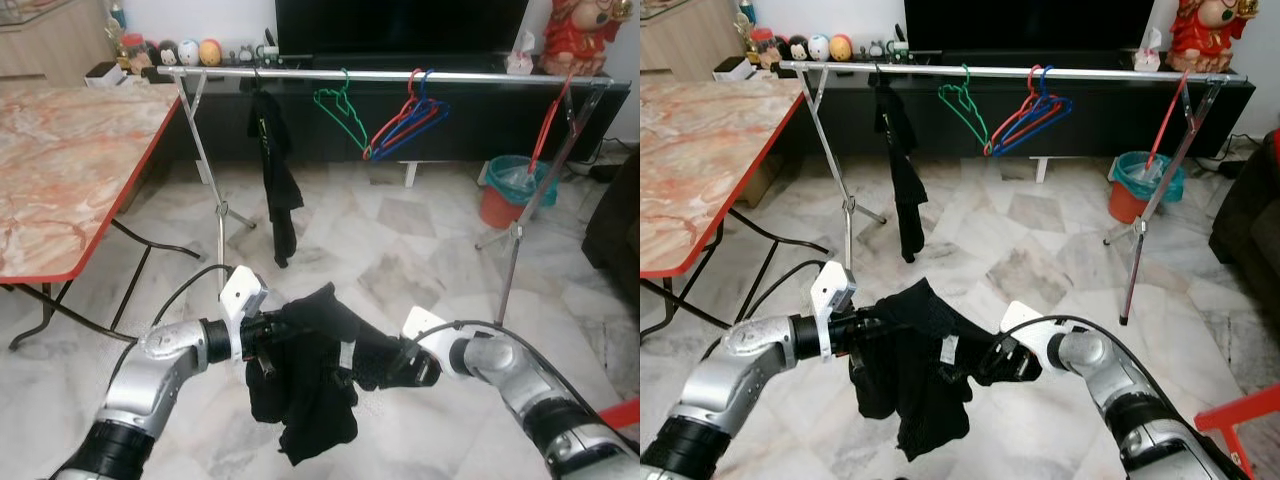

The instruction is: Hang hanger

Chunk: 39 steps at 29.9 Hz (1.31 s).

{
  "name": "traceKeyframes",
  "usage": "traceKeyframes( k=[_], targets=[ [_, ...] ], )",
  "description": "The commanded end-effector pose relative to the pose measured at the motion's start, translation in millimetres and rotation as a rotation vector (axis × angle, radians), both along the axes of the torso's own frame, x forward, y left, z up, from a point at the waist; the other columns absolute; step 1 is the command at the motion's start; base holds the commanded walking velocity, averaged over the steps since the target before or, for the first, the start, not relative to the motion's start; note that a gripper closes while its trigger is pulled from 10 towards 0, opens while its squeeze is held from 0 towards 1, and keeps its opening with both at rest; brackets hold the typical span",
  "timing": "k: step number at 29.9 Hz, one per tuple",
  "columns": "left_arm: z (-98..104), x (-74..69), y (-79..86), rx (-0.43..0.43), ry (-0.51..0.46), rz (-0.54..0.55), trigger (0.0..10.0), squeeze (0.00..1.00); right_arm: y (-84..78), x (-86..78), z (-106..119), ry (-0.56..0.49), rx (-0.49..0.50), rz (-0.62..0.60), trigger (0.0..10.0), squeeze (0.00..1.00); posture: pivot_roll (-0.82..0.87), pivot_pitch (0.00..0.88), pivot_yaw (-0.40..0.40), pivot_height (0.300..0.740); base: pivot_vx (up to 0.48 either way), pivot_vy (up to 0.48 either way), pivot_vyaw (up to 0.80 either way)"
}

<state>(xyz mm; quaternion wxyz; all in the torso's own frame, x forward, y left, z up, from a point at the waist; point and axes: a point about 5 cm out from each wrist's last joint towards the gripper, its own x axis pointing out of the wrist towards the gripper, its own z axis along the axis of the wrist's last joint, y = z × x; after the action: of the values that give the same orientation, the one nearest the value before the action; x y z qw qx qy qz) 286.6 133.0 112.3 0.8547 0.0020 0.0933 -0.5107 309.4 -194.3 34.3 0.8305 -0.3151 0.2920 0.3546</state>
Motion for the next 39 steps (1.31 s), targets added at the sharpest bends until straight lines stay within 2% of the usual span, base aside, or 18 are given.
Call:
traceKeyframes(
  k=[1, 7, 11, 14, 17, 20, 23, 24, 25, 26, 27, 29, 31, 32, 33, 34, 36, 39],
  targets=[
    [5.1, 4.1, 9.8, -0.01, -0.033, 0.055, 10.0, 1.0, -5.1, 0.0, -1.1, 0.01, -0.025, -0.02, 0.0, 0.0, -0.06, 0.0, 0.03, 0.74, 0.0, 0.0, 0.0],
    [1.8, 2.1, 9.2, -0.026, -0.016, 0.039, 10.0, 1.0, -3.9, 2.0, 0.2, 0.001, -0.02, -0.027, 0.0, 0.0, -0.06, 0.0, 0.03, 0.74, 0.0, 0.0, 0.0],
    [1.0, -8.0, 6.4, -0.043, 0.031, -0.051, 10.0, 1.0, -3.9, 2.9, 0.3, -0.004, -0.024, -0.031, 0.0, 0.0, -0.06, 0.0, 0.028, 0.74, 0.0, 0.0, 0.0],
    [-2.3, -14.6, 7.0, -0.02, 0.063, -0.107, 10.0, 1.0, -2.6, 3.2, 0.1, -0.006, -0.024, -0.028, 0.0, 0.0, -0.06, 0.0, 0.029, 0.74, 0.0, 0.0, 0.0],
    [-4.5, -13.1, 9.9, 0.004, 0.056, -0.088, 10.0, 1.0, -2.1, 3.8, 0.2, -0.011, -0.029, -0.03, 0.0, 0.0, -0.06, 0.0, 0.028, 0.74, 0.0, 0.0, 0.0],
    [-8.8, -4.0, 14.6, 0.048, 0.021, 0.008, 10.0, 1.0, -3.8, 5.4, 0.1, -0.033, -0.071, -0.037, 0.0, 0.0, -0.06, 0.0, 0.028, 0.74, 0.0, 0.0, 0.0],
    [-17.7, 12.2, 19.4, 0.135, -0.055, 0.217, 10.0, 1.0, -2.2, 13.4, 7.0, -0.103, -0.002, -0.145, 0.0, 0.0, -0.06, 0.0, 0.026, 0.74, 0.0, 0.0, 0.0],
    [-19.5, 15.3, 20.2, 0.149, -0.071, 0.27, 10.0, 0.87, -0.8, 15.5, 9.3, -0.122, 0.038, -0.179, 0.0, 0.0, -0.06, 0.0, 0.025, 0.74, 0.0, 0.0, 0.0],
    [-20.7, 19.8, 21.7, 0.128, -0.08, 0.364, 10.0, 0.0, 2.3, 18.7, 12.9, -0.152, 0.118, -0.242, 0.0, 0.0, -0.06, 0.0, 0.025, 0.74, 0.0, 0.0, 0.0],
    [-20.7, 19.8, 21.7, 0.128, -0.08, 0.364, 10.0, 0.0, 2.3, 18.7, 12.9, -0.152, 0.118, -0.242, 0.0, 0.0, -0.06, 0.0, 0.025, 0.74, 0.0, 0.0, 0.0],
    [-23.4, 24.1, 24.6, 0.077, -0.07, 0.505, 10.0, 0.0, 7.2, 22.0, 19.0, -0.213, 0.239, -0.318, 0.0, 0.0, -0.06, 0.0, 0.023, 0.74, 0.0, 0.0, 0.0],
    [-28.4, 24.1, 27.2, 0.029, -0.055, 0.617, 10.0, 0.0, 9.9, 23.5, 25.3, -0.302, 0.341, -0.39, 0.0, 0.0, -0.06, 0.0, 0.023, 0.74, 0.0, 0.0, 0.0],
    [-31.4, 20.6, 27.8, 0.011, -0.08, 0.663, 10.0, 0.0, 3.3, 20.5, 21.2, -0.314, 0.416, -0.537, 0.0, 0.0, -0.07, 0.0, 0.028, 0.74, 0.0, 0.0, 0.0],
    [-32.4, 19.8, 28.8, -0.007, -0.079, 0.692, 10.0, 0.0, -0.9, 19.2, 20.5, -0.341, 0.422, -0.587, 0.8, 0.0, -0.07, 0.0, 0.029, 0.74, 0.0, 0.0, 0.0],
    [-33.3, 19.7, 29.5, -0.018, -0.078, 0.715, 10.0, 0.0, -3.6, 18.4, 20.4, -0.362, 0.421, -0.616, 0.8, 0.0, -0.07, 0.0, 0.029, 0.74, 0.0, 0.0, 0.0],
    [-33.1, 19.6, 30.5, -0.038, -0.079, 0.746, 10.0, 0.0, -6.8, 17.0, 19.8, -0.374, 0.457, -0.669, 10.0, 0.0, -0.07, 0.0, 0.033, 0.74, 0.0, 0.0, 0.0],
    [-32.8, 18.6, 32.5, -0.065, -0.095, 0.798, 10.0, 0.0, -13.8, 13.1, 18.6, -0.419, 0.508, -0.778, 10.0, 0.0, -0.07, 0.0, 0.039, 0.74, 0.0, 0.0, 0.0],
    [-34.9, 17.4, 33.8, -0.071, -0.1, 0.839, 10.0, 0.0, -19.3, 9.3, 17.3, -0.475, 0.491, -0.857, 10.0, 0.0, -0.08, 0.0, 0.043, 0.74, 0.0, 0.0, 0.0]
  ],
)
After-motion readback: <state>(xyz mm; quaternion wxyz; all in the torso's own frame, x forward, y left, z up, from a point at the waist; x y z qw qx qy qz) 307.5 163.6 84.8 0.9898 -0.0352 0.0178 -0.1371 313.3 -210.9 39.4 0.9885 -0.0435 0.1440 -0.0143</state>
